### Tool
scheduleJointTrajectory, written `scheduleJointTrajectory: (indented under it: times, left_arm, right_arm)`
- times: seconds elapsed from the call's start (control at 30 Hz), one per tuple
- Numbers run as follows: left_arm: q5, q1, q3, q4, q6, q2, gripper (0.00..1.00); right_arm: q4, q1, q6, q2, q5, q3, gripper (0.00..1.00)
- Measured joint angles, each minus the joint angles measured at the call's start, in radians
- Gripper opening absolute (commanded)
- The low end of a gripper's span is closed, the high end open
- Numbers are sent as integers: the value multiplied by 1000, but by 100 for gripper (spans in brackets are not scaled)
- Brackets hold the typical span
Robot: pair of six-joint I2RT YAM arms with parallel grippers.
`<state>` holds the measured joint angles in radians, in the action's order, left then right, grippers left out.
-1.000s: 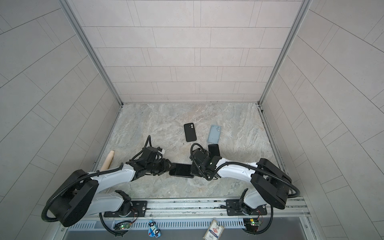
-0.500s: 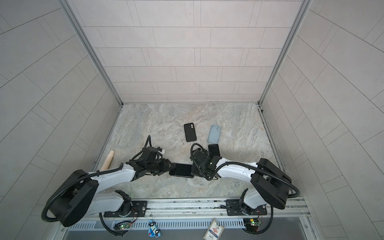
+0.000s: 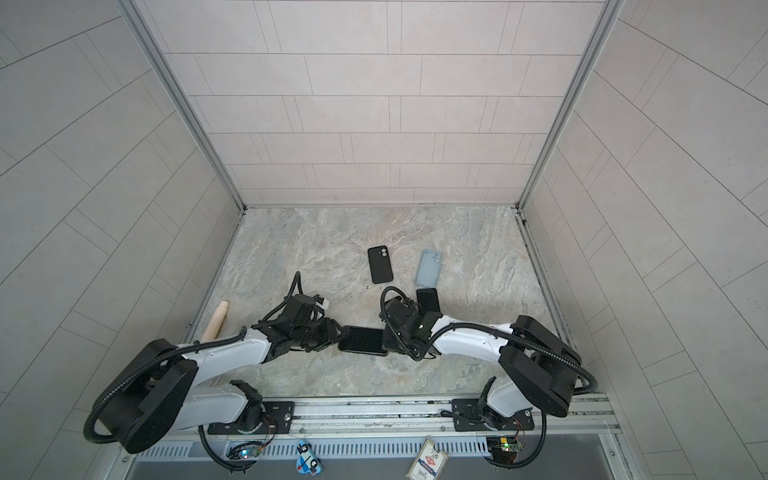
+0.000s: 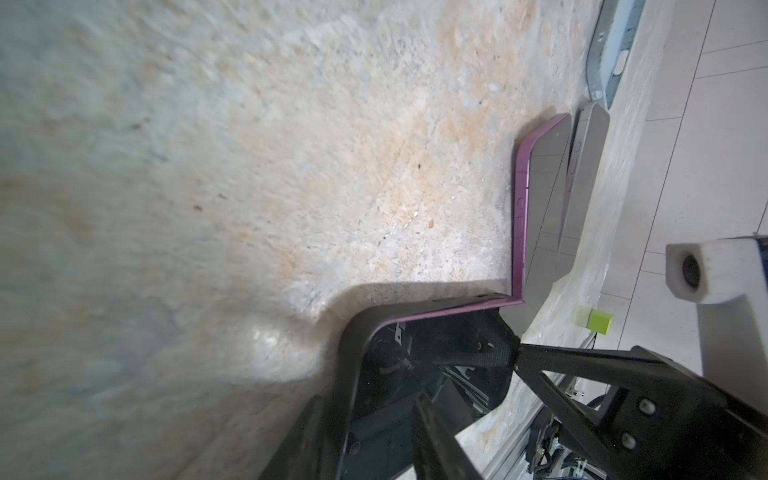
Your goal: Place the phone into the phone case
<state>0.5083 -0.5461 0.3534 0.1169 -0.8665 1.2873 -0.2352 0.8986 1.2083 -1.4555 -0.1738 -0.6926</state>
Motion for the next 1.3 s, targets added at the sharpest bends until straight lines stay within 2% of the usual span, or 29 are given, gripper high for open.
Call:
scheduleJointTrajectory:
  times: [0.27, 1.03, 1.3]
  left_arm:
    - [0, 0, -5, 10, -1, 1, 40]
    - [-69, 18, -15, 43, -1, -6, 40]
    - [-74, 18, -21, 54, -1, -8, 40]
  right_arm:
    - [-29, 14, 8, -36, 16, -35, 8]
    - [-55, 121, 113, -135, 183, -110, 8]
    - [-42, 131, 148, -141, 206, -105, 8]
